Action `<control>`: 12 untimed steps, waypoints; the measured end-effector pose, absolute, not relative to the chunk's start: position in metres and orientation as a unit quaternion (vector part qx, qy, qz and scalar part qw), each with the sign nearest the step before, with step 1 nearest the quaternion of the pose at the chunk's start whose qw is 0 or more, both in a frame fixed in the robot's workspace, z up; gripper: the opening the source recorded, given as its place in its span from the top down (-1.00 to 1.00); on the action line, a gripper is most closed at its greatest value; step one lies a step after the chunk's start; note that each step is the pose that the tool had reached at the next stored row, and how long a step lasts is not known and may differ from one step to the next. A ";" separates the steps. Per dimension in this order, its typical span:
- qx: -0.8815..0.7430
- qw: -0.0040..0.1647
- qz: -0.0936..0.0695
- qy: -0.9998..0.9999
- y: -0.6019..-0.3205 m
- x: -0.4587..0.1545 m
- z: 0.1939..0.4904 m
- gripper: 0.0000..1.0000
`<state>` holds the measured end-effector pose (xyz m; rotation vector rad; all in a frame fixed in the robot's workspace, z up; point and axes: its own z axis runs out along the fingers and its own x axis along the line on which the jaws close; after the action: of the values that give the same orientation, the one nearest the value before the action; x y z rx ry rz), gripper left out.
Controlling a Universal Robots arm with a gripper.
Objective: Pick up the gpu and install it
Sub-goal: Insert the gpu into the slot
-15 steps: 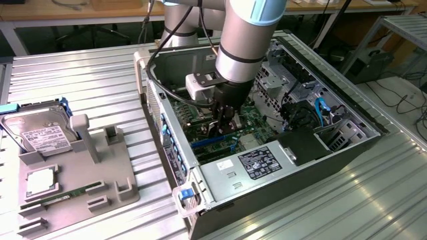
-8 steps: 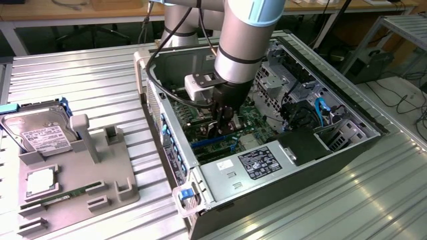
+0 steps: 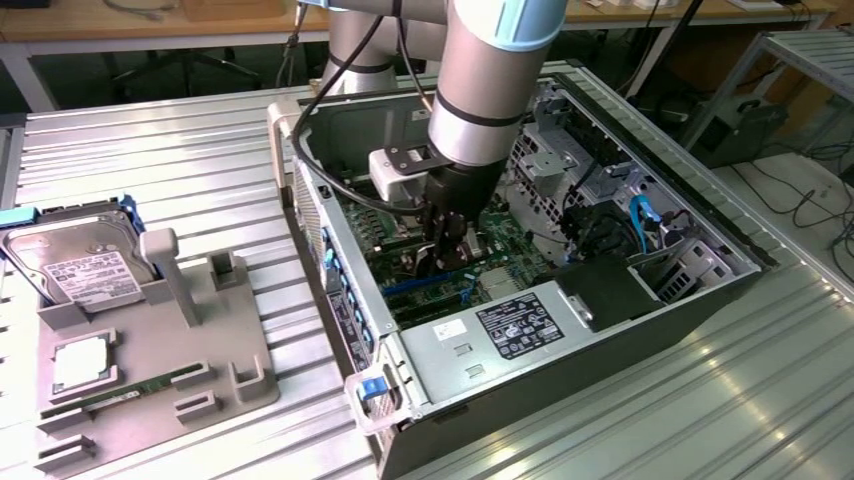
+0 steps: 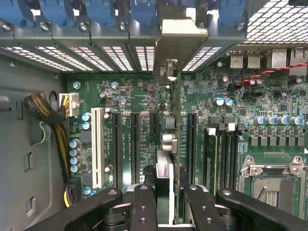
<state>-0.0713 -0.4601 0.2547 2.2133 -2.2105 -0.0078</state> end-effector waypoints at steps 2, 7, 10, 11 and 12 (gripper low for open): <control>0.707 0.007 -0.002 -0.707 -0.459 -0.071 0.255 0.45; 0.707 0.007 -0.002 -0.707 -0.458 -0.071 0.254 0.45; 0.707 0.007 -0.003 -0.707 -0.458 -0.074 0.253 0.45; 0.708 0.007 -0.002 -0.707 -0.457 -0.074 0.253 0.45; 0.708 0.007 -0.002 -0.707 -0.457 -0.075 0.252 0.45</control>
<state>-0.0746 -0.4571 0.2523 2.2133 -2.2105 -0.0078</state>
